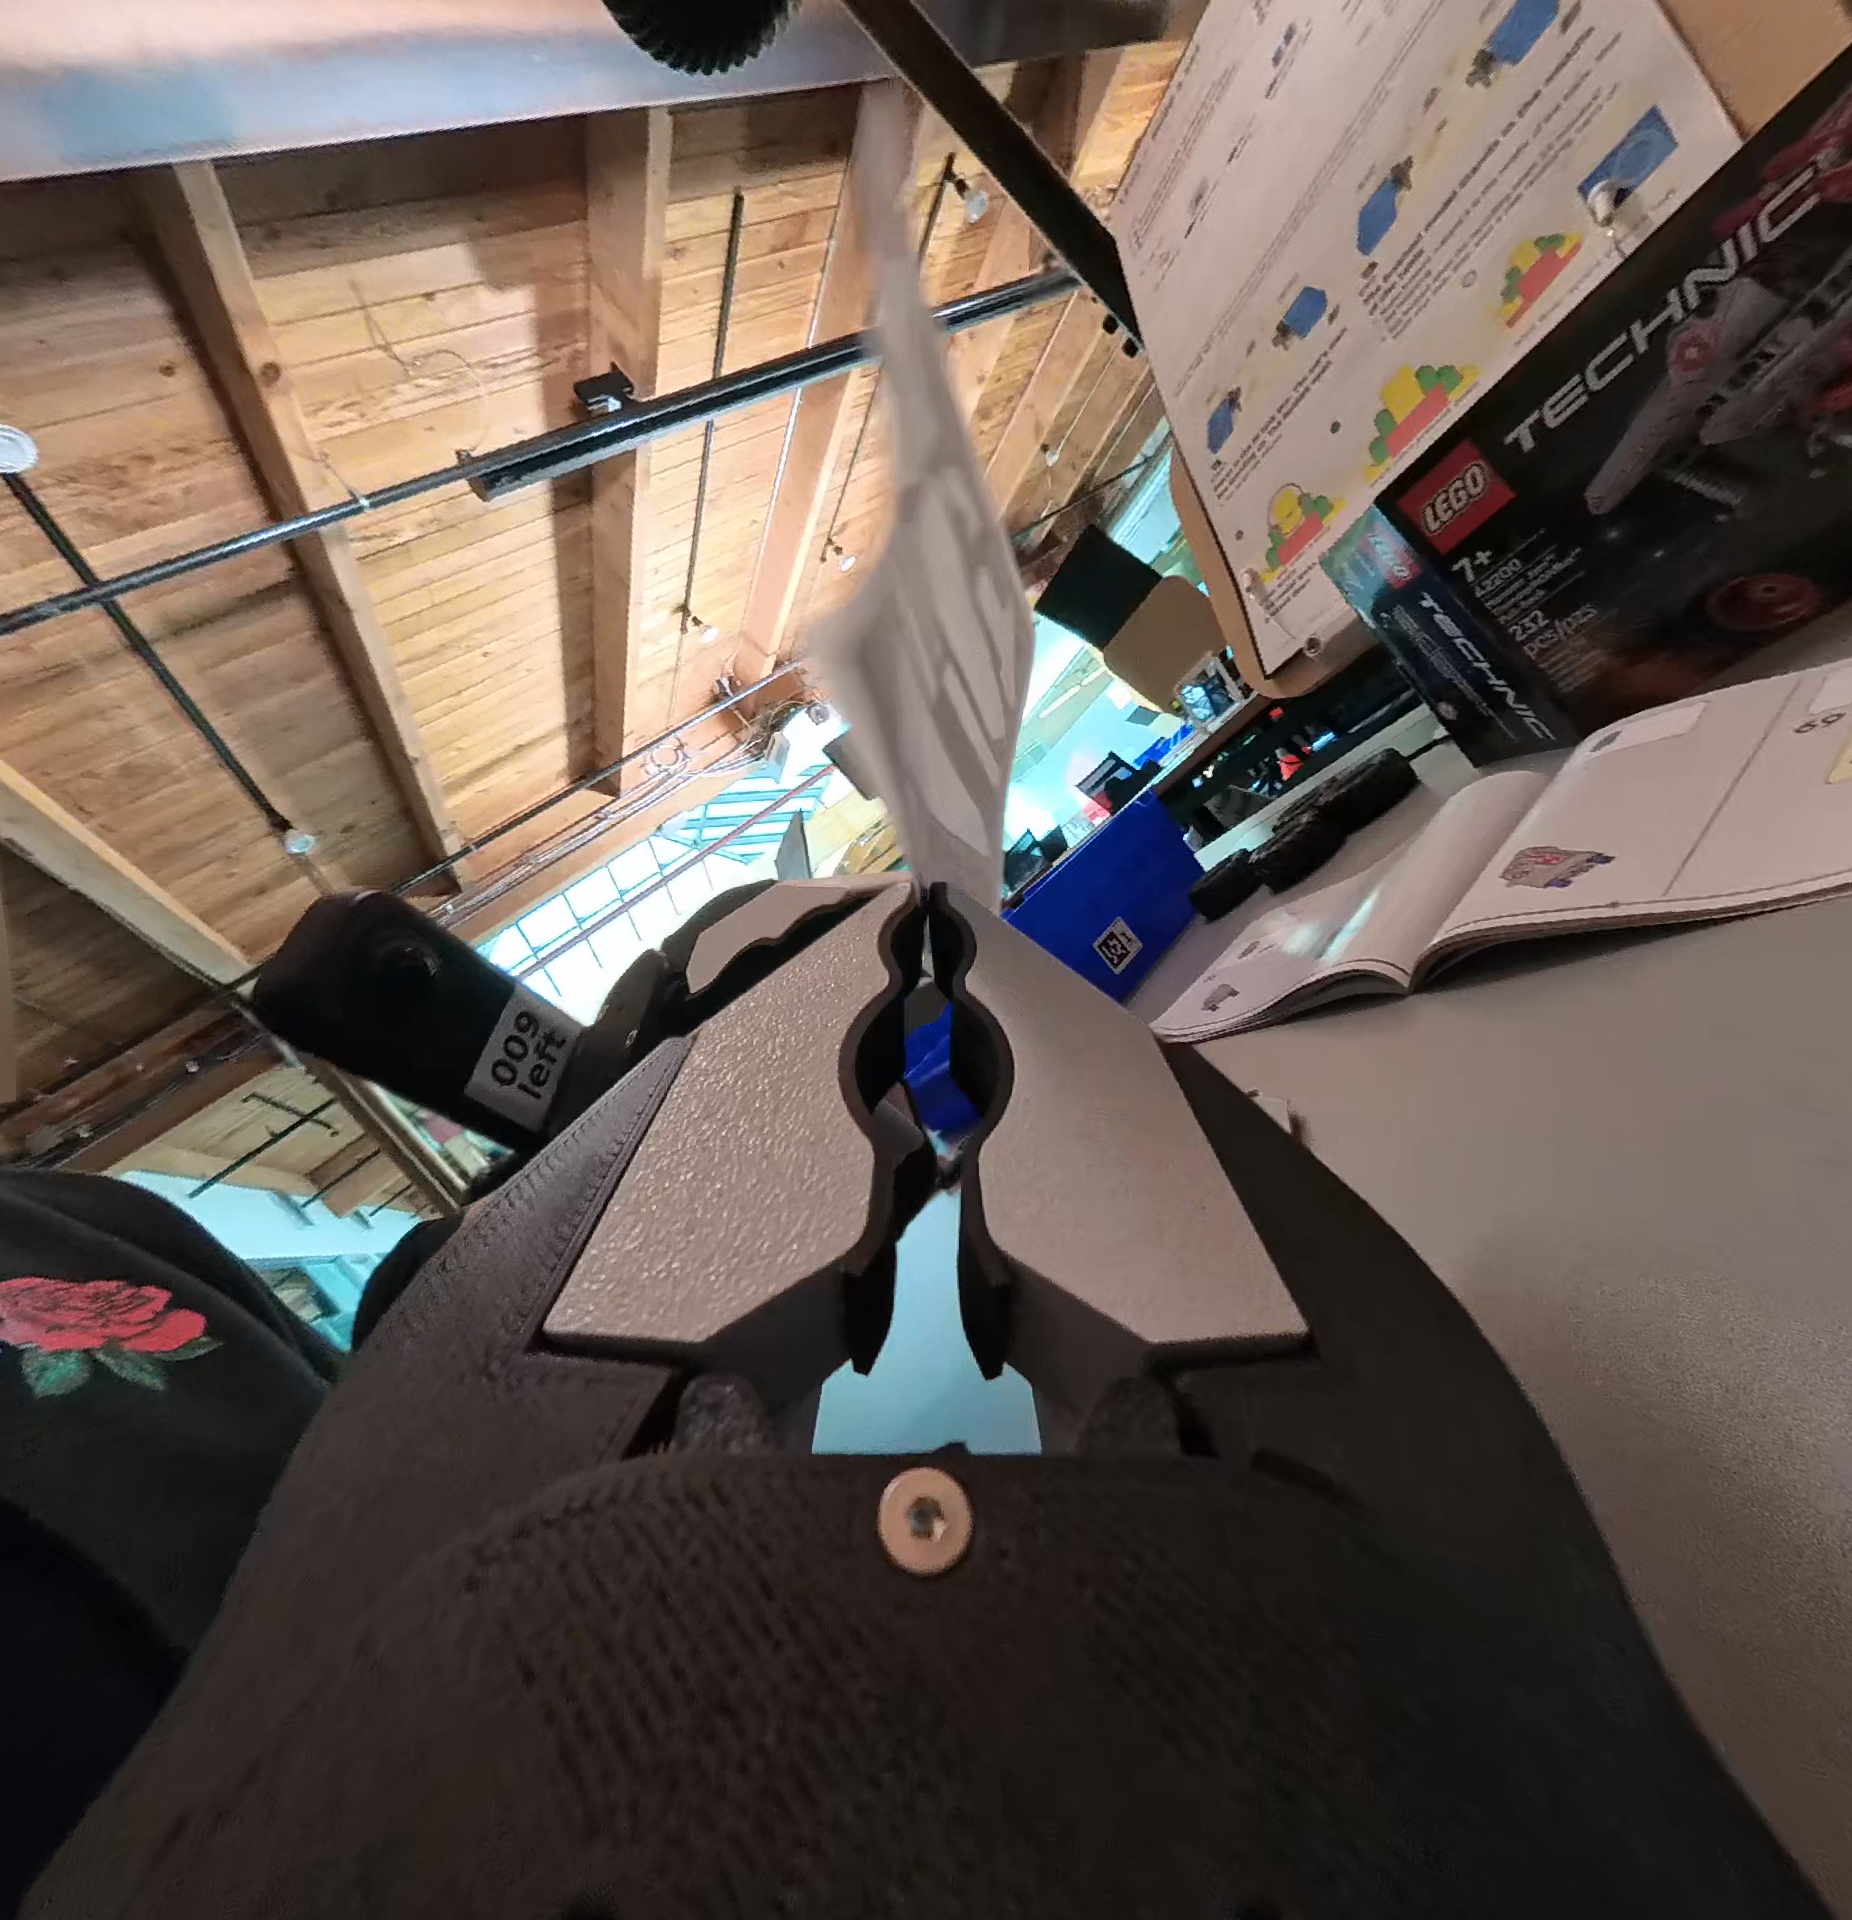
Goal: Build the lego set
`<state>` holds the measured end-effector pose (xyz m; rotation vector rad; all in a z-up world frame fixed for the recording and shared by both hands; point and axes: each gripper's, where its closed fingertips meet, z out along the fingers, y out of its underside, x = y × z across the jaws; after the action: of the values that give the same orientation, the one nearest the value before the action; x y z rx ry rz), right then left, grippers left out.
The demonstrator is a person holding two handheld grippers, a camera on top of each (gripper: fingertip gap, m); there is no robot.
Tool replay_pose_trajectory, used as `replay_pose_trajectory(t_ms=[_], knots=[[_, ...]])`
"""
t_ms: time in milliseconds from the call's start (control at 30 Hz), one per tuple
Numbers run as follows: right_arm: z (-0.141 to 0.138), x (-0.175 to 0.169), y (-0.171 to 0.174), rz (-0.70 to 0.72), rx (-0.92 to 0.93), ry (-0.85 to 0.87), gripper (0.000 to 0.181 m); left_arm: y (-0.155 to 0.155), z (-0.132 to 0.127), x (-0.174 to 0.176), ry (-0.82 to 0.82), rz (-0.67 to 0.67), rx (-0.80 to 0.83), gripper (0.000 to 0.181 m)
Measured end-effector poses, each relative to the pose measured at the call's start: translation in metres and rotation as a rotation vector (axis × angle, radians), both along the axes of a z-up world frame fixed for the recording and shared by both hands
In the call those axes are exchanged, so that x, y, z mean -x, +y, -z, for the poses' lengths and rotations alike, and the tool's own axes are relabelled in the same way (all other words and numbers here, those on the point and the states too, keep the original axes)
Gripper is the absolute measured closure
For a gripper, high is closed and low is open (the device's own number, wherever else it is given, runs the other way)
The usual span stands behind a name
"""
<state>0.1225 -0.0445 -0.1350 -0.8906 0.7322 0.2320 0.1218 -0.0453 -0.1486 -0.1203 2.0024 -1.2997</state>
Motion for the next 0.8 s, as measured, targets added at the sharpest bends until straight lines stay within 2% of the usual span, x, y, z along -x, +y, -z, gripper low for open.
replay_pose_trajectory(t_ms=[167,300,400,567,800], knots=[[0.003,0.001,0.004,-0.057,-0.007,0.032,0.181,0.002,-0.001,0.001,0.069,0.039,0.041,0.165],[0.004,-0.004,-0.001,-0.060,-0.082,0.109,0.181,0.006,-0.004,0.000,0.009,0.032,-0.002,0.152],[0.007,-0.005,0.000,-0.076,-0.087,0.147,0.181,0.008,0.000,0.000,-0.134,0.004,-0.127,0.150],[0.001,-0.003,-0.001,-0.080,-0.098,0.140,0.181,0.014,-0.009,-0.005,-0.513,-0.114,-0.337,0.181],[-0.004,0.004,0.006,-0.109,-0.074,0.105,0.168,0.016,-0.022,-0.001,-0.733,-0.173,-0.376,0.181]])
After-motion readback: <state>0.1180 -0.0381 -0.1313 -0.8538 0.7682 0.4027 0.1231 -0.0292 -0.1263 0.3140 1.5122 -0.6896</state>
